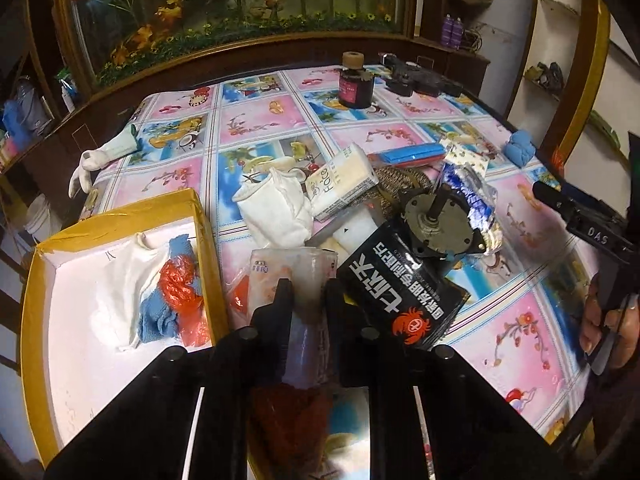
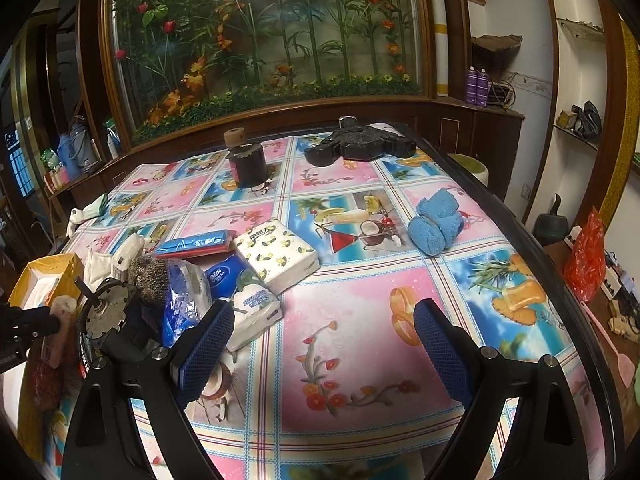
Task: Organize soft objects
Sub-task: 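Lift the pink tissue pack with the left tool toward the tray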
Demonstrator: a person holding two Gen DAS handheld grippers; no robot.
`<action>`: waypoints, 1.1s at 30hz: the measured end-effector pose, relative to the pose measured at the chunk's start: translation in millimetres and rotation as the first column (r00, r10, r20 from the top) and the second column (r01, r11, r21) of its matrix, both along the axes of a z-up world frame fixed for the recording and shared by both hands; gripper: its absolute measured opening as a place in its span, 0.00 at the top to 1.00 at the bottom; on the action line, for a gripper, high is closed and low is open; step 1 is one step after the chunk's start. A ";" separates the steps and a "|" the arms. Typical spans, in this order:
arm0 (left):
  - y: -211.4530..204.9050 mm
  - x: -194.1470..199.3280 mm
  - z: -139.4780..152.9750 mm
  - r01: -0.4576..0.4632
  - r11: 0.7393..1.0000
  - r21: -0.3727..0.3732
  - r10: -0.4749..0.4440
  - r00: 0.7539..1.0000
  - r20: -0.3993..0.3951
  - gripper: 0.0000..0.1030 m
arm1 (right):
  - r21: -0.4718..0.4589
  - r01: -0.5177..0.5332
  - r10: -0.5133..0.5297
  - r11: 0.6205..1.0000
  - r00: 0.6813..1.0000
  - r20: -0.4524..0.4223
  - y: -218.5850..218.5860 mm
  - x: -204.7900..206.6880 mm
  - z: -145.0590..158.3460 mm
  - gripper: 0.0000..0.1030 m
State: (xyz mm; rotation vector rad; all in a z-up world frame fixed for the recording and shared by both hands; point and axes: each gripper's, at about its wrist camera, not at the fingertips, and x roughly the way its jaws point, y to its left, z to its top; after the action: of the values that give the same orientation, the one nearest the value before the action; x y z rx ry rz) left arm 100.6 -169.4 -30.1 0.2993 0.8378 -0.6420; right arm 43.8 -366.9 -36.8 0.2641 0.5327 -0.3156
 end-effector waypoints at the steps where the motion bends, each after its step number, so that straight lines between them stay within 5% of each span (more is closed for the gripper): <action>1: 4.2 -2.6 4.5 -0.003 1.000 -0.030 0.003 1.000 -0.002 0.88 | 0.004 0.004 -0.004 1.000 1.000 0.002 -1.1 -0.7 0.2 0.11; 8: 45.4 -26.9 39.0 0.002 0.967 -0.256 -0.006 1.000 -0.015 0.93 | 0.084 0.014 -0.017 0.996 0.999 0.027 -12.8 -7.2 -1.4 0.11; 16: 102.1 -51.8 62.5 0.015 0.906 -0.423 -0.024 1.000 -0.014 0.95 | 0.343 -0.061 0.053 0.937 0.998 0.034 -31.8 -16.1 -8.8 0.11; 20: 103.6 -58.7 52.1 0.033 0.922 -0.385 -0.038 0.999 -0.005 0.90 | 0.371 -0.096 0.092 0.924 0.995 0.029 -28.6 -14.8 3.0 0.11; 22: 86.8 -61.9 39.0 0.066 0.940 -0.335 -0.081 0.996 -0.032 0.77 | 0.371 -0.116 0.114 0.922 0.993 0.027 -24.1 -14.6 9.2 0.11; 24: 64.8 -66.6 22.1 0.089 0.961 -0.263 -0.108 0.992 -0.058 0.47 | 0.367 -0.137 0.140 0.920 0.990 0.017 -15.4 -13.8 12.9 0.11; 28: 24.4 -64.0 -14.3 0.029 0.984 -0.174 -0.061 0.982 -0.177 0.46 | 0.347 -0.159 0.172 0.924 0.985 -0.005 -0.8 -16.8 18.1 0.11; 32: -3.8 -58.4 -39.8 -0.037 0.996 -0.085 0.019 0.979 -0.205 0.45 | 0.332 -0.120 0.121 0.936 0.993 0.017 -11.3 -25.9 30.7 0.11; 33: -7.4 -59.1 -39.0 -0.050 0.996 -0.075 0.037 0.985 -0.167 0.35 | 0.333 -0.105 0.104 0.937 0.994 0.021 -15.1 -29.2 33.2 0.11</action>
State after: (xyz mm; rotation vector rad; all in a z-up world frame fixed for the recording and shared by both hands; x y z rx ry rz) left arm 41.5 -176.8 -69.1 0.1569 0.9730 -0.6638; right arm 14.6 -382.0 -3.6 0.5633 0.5941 -0.1187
